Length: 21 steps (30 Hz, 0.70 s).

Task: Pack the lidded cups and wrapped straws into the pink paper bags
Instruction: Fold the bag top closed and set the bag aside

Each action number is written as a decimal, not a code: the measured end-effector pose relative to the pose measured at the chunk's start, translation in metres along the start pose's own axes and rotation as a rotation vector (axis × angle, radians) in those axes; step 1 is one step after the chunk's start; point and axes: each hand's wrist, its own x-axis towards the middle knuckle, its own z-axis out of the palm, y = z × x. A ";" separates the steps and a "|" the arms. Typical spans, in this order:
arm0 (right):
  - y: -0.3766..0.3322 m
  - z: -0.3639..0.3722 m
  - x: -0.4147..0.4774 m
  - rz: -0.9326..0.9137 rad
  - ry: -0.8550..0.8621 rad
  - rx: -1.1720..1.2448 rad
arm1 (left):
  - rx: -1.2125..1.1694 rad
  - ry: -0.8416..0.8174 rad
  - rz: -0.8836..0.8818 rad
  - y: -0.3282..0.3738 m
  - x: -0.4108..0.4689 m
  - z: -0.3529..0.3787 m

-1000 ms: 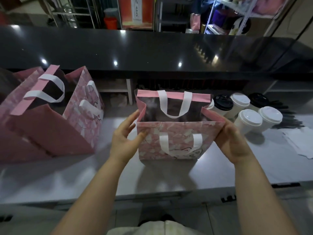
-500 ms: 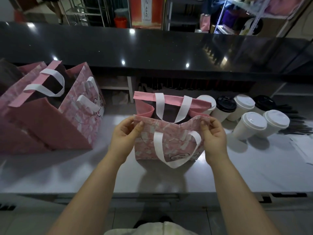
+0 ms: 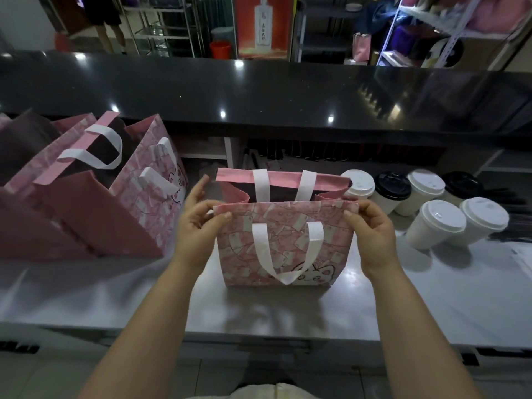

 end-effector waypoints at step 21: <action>-0.027 0.009 0.031 -0.153 -0.198 -0.468 | 0.103 0.080 -0.003 0.004 0.022 0.021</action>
